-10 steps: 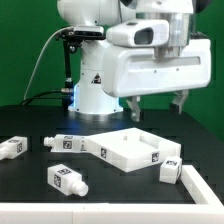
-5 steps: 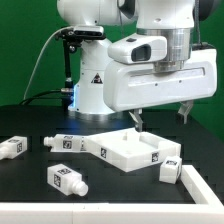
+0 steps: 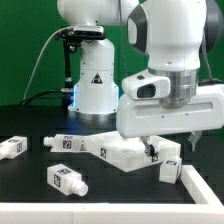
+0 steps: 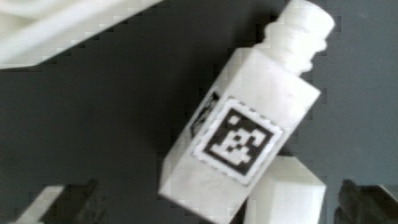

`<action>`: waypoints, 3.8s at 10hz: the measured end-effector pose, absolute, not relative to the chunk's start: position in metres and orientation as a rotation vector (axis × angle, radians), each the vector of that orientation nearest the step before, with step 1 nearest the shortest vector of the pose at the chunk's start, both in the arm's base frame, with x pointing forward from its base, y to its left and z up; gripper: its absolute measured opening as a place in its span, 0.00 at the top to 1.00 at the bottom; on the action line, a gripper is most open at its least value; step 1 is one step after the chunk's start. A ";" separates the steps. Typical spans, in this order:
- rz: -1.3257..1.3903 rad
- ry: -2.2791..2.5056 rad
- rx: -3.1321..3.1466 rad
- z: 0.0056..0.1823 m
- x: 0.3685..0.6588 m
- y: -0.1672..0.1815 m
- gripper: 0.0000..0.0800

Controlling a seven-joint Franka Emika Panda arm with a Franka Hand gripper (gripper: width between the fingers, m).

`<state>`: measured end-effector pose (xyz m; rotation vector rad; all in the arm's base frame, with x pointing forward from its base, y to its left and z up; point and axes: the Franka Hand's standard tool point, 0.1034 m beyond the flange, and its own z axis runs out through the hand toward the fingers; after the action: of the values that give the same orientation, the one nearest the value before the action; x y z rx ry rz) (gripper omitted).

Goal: Assemble one leg

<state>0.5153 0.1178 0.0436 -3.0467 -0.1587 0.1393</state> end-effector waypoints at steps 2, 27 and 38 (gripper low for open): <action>0.135 -0.129 -3.040 0.040 0.521 0.119 0.19; 0.074 -0.325 -3.034 0.105 0.521 -0.027 0.64; 0.085 -0.108 -3.049 0.058 0.481 -0.125 0.64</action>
Offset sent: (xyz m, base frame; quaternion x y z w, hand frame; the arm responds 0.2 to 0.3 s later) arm 0.0000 0.0000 0.0000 0.0000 0.0000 0.0000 1.0000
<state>0.4812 -0.1245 0.0582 -3.0490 -0.1085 0.0849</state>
